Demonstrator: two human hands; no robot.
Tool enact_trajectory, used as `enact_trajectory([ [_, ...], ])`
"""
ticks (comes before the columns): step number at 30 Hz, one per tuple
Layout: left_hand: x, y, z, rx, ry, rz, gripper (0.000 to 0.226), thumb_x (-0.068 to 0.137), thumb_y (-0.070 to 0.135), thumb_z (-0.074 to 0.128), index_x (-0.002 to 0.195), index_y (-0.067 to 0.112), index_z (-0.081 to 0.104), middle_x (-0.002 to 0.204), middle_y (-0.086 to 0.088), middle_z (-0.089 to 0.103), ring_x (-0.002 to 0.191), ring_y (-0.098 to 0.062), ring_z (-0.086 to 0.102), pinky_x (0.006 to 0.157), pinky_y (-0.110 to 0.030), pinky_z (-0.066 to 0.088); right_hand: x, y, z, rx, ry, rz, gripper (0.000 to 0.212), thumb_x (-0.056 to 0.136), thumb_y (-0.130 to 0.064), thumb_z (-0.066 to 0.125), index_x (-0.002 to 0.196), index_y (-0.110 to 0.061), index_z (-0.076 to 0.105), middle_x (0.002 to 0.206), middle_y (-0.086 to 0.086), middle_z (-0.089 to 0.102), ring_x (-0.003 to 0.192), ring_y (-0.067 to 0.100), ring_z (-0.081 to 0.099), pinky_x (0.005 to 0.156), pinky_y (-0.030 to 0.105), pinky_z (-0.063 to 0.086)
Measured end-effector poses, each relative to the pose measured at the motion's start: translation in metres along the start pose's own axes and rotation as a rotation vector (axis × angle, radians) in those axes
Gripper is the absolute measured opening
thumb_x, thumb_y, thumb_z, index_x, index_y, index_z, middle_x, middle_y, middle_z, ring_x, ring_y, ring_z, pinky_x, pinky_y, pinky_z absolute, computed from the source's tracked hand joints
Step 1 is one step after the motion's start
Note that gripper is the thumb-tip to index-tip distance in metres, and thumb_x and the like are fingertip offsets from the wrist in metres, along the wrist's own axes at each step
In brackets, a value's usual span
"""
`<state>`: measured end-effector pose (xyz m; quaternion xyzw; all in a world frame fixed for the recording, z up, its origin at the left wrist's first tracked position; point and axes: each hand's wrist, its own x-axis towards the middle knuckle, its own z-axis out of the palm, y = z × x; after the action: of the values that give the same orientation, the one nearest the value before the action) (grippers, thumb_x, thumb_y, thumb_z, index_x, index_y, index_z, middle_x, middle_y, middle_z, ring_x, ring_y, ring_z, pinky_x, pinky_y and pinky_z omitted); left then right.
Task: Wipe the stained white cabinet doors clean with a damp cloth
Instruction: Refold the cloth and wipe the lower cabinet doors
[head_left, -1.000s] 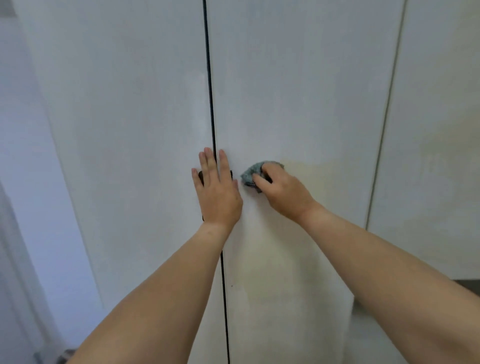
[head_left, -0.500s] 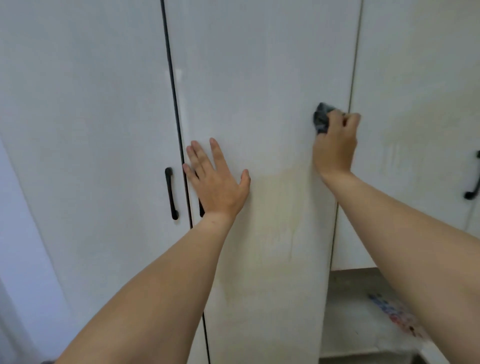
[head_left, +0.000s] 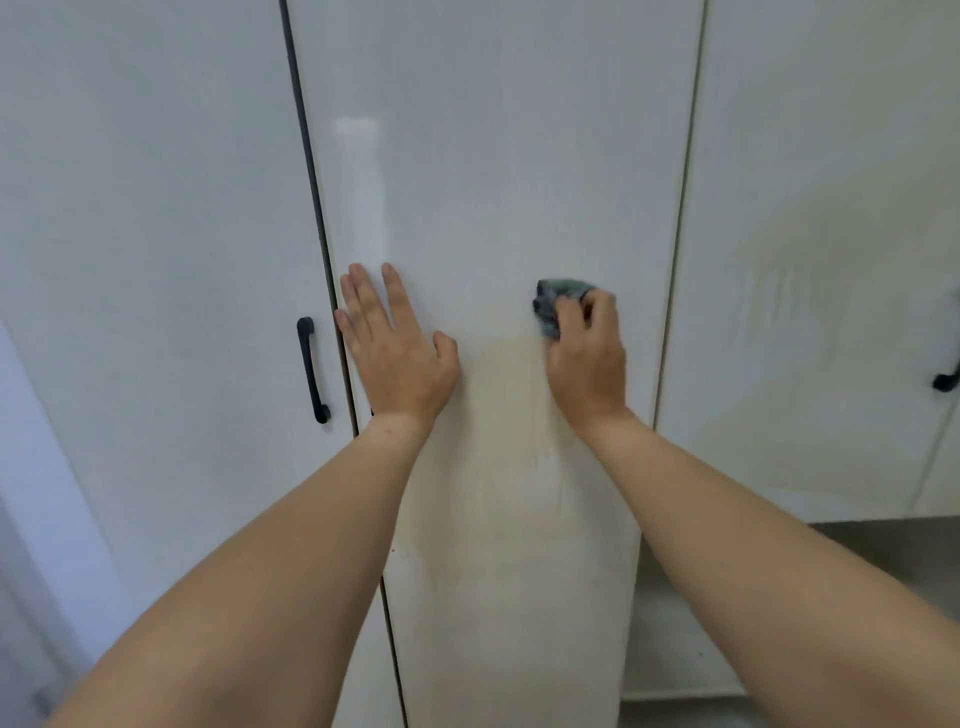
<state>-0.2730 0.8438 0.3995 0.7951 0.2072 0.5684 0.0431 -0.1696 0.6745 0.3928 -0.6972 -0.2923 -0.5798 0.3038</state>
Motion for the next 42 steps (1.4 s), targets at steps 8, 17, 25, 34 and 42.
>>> enact_trajectory([
  [8, -0.006, -0.02, -0.019, 0.024, -0.036, 0.092, 0.094, 0.069, 0.001, 0.044, 0.156, -0.001, 0.009, 0.164, -0.023, 0.007, 0.153, -0.036, 0.0, 0.123, -0.055, 0.008, 0.052, -0.046, 0.006, 0.122, -0.067, -0.169, 0.021, 0.081, -0.002, 0.055, 0.1, -0.002, 0.064, 0.099, 0.018, 0.056, 0.08, 0.033, 0.055, 0.047, 0.032, 0.042],
  [17, -0.019, -0.084, -0.047, -0.008, -0.178, 0.124, 0.099, 0.078, 0.032, 0.054, 0.156, -0.003, 0.004, 0.166, -0.019, 0.001, 0.154, -0.031, -0.006, 0.125, -0.049, 0.008, 0.021, -0.098, 0.025, 0.163, -0.267, -0.44, 0.016, 0.081, 0.001, 0.062, 0.096, -0.003, 0.063, 0.098, 0.016, 0.057, 0.076, 0.032, 0.056, 0.045, 0.035, 0.05],
  [25, -0.023, -0.106, -0.054, -0.249, -0.216, 0.063, 0.101, 0.086, 0.027, 0.065, 0.157, 0.0, -0.001, 0.166, -0.012, -0.008, 0.154, -0.018, -0.009, 0.125, -0.031, 0.009, 0.095, -0.192, 0.046, 0.289, -0.248, -0.248, 0.03, 0.076, 0.012, 0.056, 0.102, 0.001, 0.063, 0.099, 0.017, 0.053, 0.068, 0.031, 0.054, 0.056, 0.031, 0.044],
  [34, -0.029, -0.114, -0.058, -0.364, -0.111, -0.094, 0.088, 0.08, 0.0, 0.047, 0.156, -0.001, 0.004, 0.166, -0.013, 0.001, 0.154, -0.021, -0.002, 0.126, -0.034, 0.009, 0.042, -0.209, 0.033, 0.087, -0.448, -0.424, 0.015, 0.078, 0.006, 0.063, 0.091, -0.001, 0.064, 0.097, 0.014, 0.059, 0.08, 0.029, 0.061, 0.051, 0.03, 0.037],
  [42, -0.028, -0.083, -0.043, -0.07, -0.088, 0.141, 0.091, 0.073, 0.016, 0.048, 0.155, -0.004, 0.016, 0.164, -0.021, 0.011, 0.154, -0.034, 0.002, 0.124, -0.052, 0.006, 0.019, -0.135, 0.024, 0.121, -0.167, -0.133, 0.019, 0.077, 0.005, 0.061, 0.095, 0.0, 0.061, 0.099, 0.019, 0.055, 0.075, 0.033, 0.054, 0.049, 0.032, 0.044],
])
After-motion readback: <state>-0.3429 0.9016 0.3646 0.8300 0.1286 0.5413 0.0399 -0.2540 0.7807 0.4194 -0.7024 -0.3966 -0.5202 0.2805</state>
